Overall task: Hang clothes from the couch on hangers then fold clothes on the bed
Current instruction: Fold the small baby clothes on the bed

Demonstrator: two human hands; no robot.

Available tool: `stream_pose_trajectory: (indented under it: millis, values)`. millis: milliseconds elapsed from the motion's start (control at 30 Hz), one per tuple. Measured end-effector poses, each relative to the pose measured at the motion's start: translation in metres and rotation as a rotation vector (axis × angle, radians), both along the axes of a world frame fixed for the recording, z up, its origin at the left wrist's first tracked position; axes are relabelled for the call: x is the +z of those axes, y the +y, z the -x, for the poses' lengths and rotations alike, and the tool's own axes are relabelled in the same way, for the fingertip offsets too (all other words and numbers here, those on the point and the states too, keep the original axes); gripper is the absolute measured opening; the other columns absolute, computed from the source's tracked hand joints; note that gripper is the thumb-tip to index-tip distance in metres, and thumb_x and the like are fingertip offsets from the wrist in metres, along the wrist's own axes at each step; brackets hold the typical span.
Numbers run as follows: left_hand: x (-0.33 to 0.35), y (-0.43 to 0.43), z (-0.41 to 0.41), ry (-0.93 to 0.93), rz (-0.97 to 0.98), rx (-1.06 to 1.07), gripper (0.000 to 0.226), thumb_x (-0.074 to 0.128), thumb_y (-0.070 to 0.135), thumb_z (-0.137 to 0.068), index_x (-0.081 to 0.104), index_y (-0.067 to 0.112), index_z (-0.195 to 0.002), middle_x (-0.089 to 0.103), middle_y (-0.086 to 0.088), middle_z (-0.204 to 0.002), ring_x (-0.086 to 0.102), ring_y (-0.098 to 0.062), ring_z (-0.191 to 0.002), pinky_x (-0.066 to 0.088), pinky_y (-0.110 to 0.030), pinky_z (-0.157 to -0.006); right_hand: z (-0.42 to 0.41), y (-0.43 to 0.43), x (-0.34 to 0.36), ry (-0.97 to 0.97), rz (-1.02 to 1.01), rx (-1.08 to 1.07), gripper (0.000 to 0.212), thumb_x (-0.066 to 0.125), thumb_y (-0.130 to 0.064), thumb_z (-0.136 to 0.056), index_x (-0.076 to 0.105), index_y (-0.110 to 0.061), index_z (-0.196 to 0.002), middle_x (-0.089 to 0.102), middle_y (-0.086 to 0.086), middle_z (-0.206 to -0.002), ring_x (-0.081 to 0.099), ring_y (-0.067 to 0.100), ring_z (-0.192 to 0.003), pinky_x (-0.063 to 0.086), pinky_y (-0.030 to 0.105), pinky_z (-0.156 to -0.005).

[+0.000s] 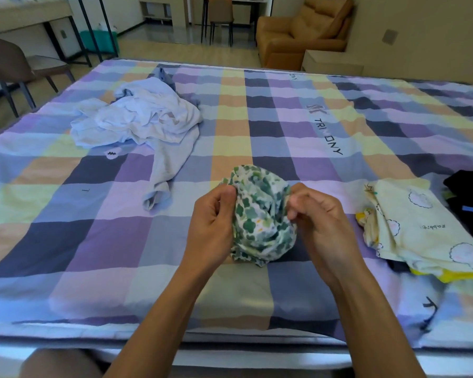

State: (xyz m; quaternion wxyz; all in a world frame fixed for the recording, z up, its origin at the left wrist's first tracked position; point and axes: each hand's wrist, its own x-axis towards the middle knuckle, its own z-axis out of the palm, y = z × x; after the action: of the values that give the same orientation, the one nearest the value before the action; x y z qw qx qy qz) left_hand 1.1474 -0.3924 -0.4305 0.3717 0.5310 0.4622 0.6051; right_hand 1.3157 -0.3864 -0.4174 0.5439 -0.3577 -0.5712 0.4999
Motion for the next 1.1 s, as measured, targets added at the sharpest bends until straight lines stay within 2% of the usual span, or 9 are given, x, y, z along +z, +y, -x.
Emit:
stream_pose_trajectory:
  millis: [200, 333, 500, 600, 667, 733, 800, 900, 1100]
  values:
    - [0.011, 0.000, -0.001, 0.039, -0.004, -0.197, 0.064, 0.044, 0.049, -0.100, 0.054, -0.012, -0.084, 0.053, -0.035, -0.078, 0.050, -0.029, -0.071, 0.044, -0.060, -0.065, 0.007, -0.004, 0.007, -0.262, -0.106, 0.032, 0.019, 0.077, -0.027, -0.086, 0.062, -0.019, -0.078, 0.053, -0.008, -0.071, 0.047, 0.010, -0.067, 0.042, 0.022, -0.064]
    - [0.007, -0.002, 0.006, -0.150, 0.156, -0.320, 0.057, 0.051, 0.042, -0.099, 0.063, -0.013, -0.106, 0.067, -0.037, -0.102, 0.066, -0.054, -0.097, 0.050, -0.065, -0.090, 0.007, -0.004, 0.009, -0.167, -0.104, 0.045, 0.011, 0.072, -0.021, -0.088, 0.064, -0.020, -0.095, 0.057, -0.006, -0.079, 0.054, 0.009, -0.075, 0.048, 0.024, -0.070]
    - [0.007, 0.001, 0.014, -0.307, 0.236, -0.479, 0.046, 0.054, 0.042, -0.095, 0.074, 0.002, -0.107, 0.074, -0.023, -0.106, 0.072, -0.031, -0.095, 0.060, -0.038, -0.084, 0.008, -0.001, 0.003, -0.410, -0.187, 0.088, 0.015, 0.067, -0.016, -0.087, 0.059, -0.016, -0.075, 0.051, -0.006, -0.073, 0.046, 0.008, -0.066, 0.038, 0.021, -0.065]
    - [0.009, 0.008, 0.019, -0.096, 0.199, -0.365, 0.055, 0.051, 0.048, -0.096, 0.071, -0.003, -0.091, 0.074, -0.021, -0.090, 0.070, -0.026, -0.082, 0.057, -0.038, -0.077, 0.010, -0.001, 0.005, -0.393, -0.214, 0.048, 0.023, 0.063, -0.025, -0.091, 0.056, -0.017, -0.070, 0.049, -0.002, -0.073, 0.045, 0.010, -0.066, 0.036, 0.022, -0.065]
    - [0.008, 0.018, 0.030, 0.238, 0.064, -0.232, 0.056, 0.049, 0.047, -0.101, 0.048, 0.007, -0.062, 0.052, -0.003, -0.056, 0.047, -0.009, -0.056, 0.040, -0.029, -0.057, 0.003, 0.001, 0.010, -0.290, -0.174, 0.004, 0.024, 0.062, -0.029, -0.090, 0.057, -0.017, -0.070, 0.050, 0.001, -0.073, 0.045, 0.012, -0.068, 0.037, 0.025, -0.067]
    - [0.007, 0.031, 0.042, 0.513, -0.049, -0.078, 0.052, 0.049, 0.044, -0.102, 0.030, 0.020, -0.059, 0.028, 0.010, -0.051, 0.026, -0.004, -0.049, 0.025, -0.030, -0.051, -0.005, 0.002, 0.018, -0.157, -0.107, -0.041, 0.031, 0.062, -0.030, -0.091, 0.053, -0.009, -0.068, 0.047, 0.006, -0.071, 0.042, 0.016, -0.069, 0.035, 0.030, -0.067]
    - [0.009, 0.037, 0.050, 0.656, -0.106, 0.143, 0.050, 0.050, 0.047, -0.100, 0.034, 0.024, -0.059, 0.032, 0.008, -0.049, 0.031, -0.008, -0.047, 0.027, -0.034, -0.050, -0.008, 0.002, 0.022, -0.060, -0.058, -0.066, 0.042, 0.062, -0.037, -0.091, 0.048, -0.002, -0.071, 0.040, 0.024, -0.073, 0.037, 0.024, -0.071, 0.033, 0.036, -0.068]
    - [0.029, 0.023, 0.039, 0.630, -0.183, 0.380, 0.043, 0.050, 0.046, -0.101, 0.042, 0.025, -0.065, 0.039, 0.007, -0.055, 0.037, -0.009, -0.052, 0.028, -0.032, -0.053, -0.003, -0.002, 0.024, -0.024, -0.003, -0.117, 0.047, 0.061, -0.044, -0.093, 0.046, -0.002, -0.078, 0.038, 0.041, -0.081, 0.040, 0.027, -0.076, 0.033, 0.042, -0.071]
    - [0.050, -0.025, -0.004, 0.472, 0.000, -0.056, 0.042, 0.064, 0.061, -0.087, 0.059, 0.021, -0.076, 0.061, 0.005, -0.065, 0.056, -0.009, -0.058, 0.047, -0.028, -0.057, 0.011, -0.008, 0.028, 0.003, 0.073, -0.120, 0.033, 0.051, -0.035, -0.105, 0.053, -0.012, -0.082, 0.053, 0.026, -0.079, 0.048, 0.030, -0.076, 0.040, 0.047, -0.071]
